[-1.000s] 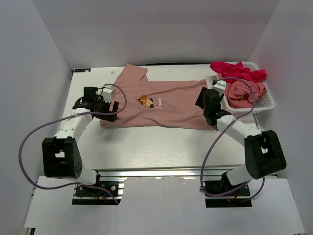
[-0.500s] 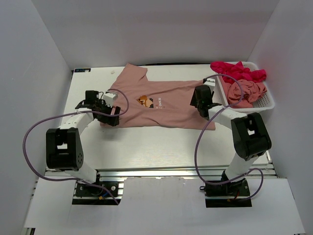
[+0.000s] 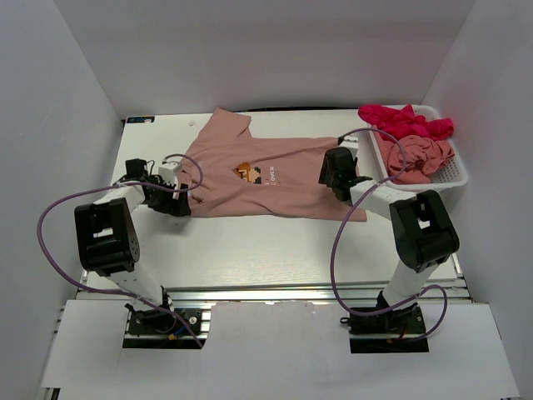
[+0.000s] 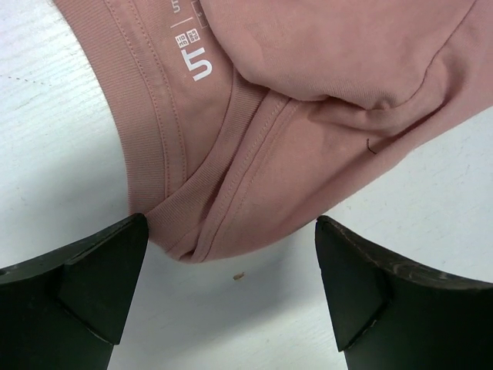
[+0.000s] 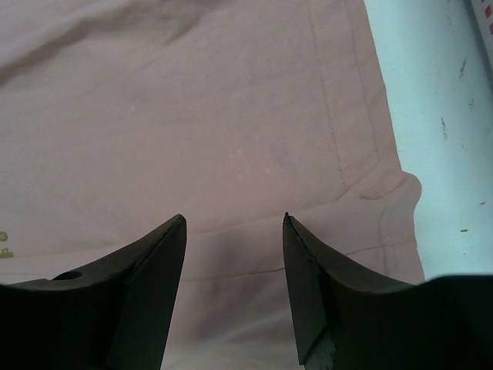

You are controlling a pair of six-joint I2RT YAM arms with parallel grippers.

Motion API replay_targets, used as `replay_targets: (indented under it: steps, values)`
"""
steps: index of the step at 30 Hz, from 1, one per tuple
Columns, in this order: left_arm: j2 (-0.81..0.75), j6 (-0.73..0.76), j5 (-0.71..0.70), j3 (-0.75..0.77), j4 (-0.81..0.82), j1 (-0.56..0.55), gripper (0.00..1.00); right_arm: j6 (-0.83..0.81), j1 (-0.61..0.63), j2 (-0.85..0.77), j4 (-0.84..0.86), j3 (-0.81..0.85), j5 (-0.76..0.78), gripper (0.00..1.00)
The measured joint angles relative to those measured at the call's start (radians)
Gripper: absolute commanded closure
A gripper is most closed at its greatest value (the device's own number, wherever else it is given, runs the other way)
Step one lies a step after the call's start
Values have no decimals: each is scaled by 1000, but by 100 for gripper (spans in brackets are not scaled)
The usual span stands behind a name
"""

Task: Fold and stack the t-shirts
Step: Fold the flattened tshirt in 1/3 of the way

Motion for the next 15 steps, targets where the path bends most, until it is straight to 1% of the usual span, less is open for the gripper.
replay_targets:
  steps: [7, 10, 15]
  values:
    - [-2, 10, 2, 49, -64, 0, 2, 2, 10, 4, -7, -2, 2, 42]
    - [-18, 10, 0, 71, -74, 0, 2, 27, 10, 6, -31, -8, 3, 40]
    - [-49, -17, -24, 74, -42, 0, 2, 87, 10, -11, -64, -96, 6, 37]
